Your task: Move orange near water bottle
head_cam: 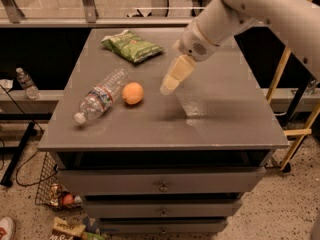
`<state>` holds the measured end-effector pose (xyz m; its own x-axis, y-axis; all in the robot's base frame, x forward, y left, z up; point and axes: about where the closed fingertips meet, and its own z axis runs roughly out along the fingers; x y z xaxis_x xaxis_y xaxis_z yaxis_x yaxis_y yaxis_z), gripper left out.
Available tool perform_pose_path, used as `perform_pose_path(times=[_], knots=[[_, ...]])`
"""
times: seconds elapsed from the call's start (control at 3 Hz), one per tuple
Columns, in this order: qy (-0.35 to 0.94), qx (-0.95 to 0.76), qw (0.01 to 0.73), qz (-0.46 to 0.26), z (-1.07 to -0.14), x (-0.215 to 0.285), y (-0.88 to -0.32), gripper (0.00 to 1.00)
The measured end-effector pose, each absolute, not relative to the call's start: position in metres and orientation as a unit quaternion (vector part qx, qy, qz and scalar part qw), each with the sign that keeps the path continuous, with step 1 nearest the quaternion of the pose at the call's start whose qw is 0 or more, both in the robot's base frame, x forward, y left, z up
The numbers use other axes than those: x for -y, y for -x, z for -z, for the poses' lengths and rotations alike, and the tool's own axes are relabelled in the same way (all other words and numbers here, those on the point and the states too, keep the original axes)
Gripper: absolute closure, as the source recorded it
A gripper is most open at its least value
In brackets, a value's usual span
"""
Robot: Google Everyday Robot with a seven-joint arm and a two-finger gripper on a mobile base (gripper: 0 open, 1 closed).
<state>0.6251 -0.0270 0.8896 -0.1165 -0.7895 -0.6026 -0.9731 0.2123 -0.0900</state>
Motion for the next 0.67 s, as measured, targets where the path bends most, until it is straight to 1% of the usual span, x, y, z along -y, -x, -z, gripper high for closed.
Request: perform_pose_path(times=[0.33,0.67], knots=[[0.574,-0.736,0.312,-0.180,-0.8897,0.0904,-0.6375,0.00],[0.572,-0.736,0.313,-0.182,-0.8893,0.0915,-0.6376,0.00]])
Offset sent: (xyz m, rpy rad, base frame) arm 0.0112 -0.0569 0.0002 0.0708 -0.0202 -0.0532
